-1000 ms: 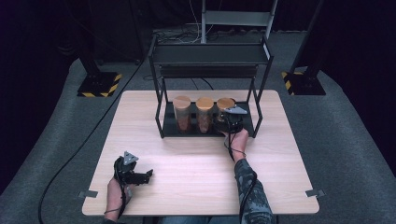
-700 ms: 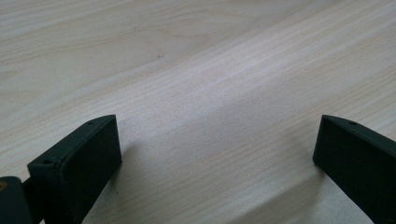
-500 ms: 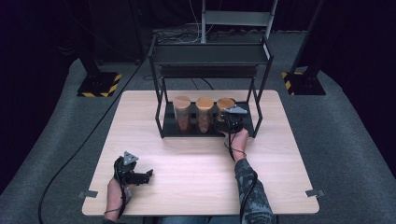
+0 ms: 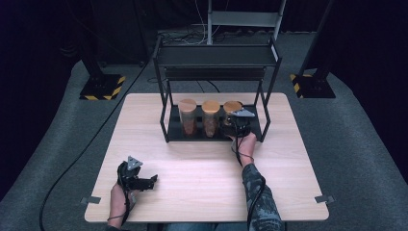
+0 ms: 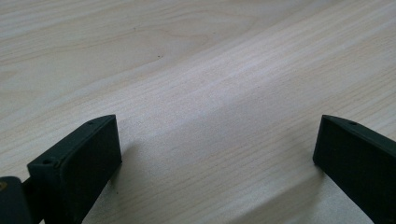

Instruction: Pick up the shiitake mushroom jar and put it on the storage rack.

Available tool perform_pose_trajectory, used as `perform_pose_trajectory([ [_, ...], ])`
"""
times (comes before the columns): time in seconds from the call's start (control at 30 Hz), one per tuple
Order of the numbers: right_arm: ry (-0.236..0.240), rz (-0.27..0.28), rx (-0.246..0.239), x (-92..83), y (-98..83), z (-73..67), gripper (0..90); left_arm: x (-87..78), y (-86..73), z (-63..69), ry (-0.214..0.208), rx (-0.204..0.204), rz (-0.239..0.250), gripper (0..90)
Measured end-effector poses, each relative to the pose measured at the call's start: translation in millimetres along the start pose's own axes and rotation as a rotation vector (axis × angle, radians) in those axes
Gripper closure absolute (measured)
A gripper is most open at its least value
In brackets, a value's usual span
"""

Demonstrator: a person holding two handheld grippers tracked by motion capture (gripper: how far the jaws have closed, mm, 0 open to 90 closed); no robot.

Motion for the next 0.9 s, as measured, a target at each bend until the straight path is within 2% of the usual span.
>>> perform_pose_trajectory([
  [0.47,-0.008,-0.006,0.001,-0.7,0.2,-0.4,24.1,0.0,0.0,0.0,0.0,0.0,0.0,0.3],
  [0.6,-0.001,-0.039,-0.004,0.1,-0.6,-1.2,17.7,0.0,0.0,0.0,0.0,0.0,0.0,0.3],
  [0.67,0.008,-0.059,0.0,-0.8,-0.9,-0.2,11.4,0.0,0.0,0.0,0.0,0.0,0.0,0.3],
  [0.9,0.033,-0.119,-0.02,-8.2,1.1,1.6,1.8,0.0,0.0,0.0,0.0,0.0,0.0,0.3],
])
Point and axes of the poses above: each handheld gripper's, and its own axes: x roughly forward along the jaws, y roughly out of its top, z roughly to its right, the point moved 3 cm from there along x, roughly forward along the jaws, and after that the axes turned 7 degrees about -z, right-handed, at the moved point
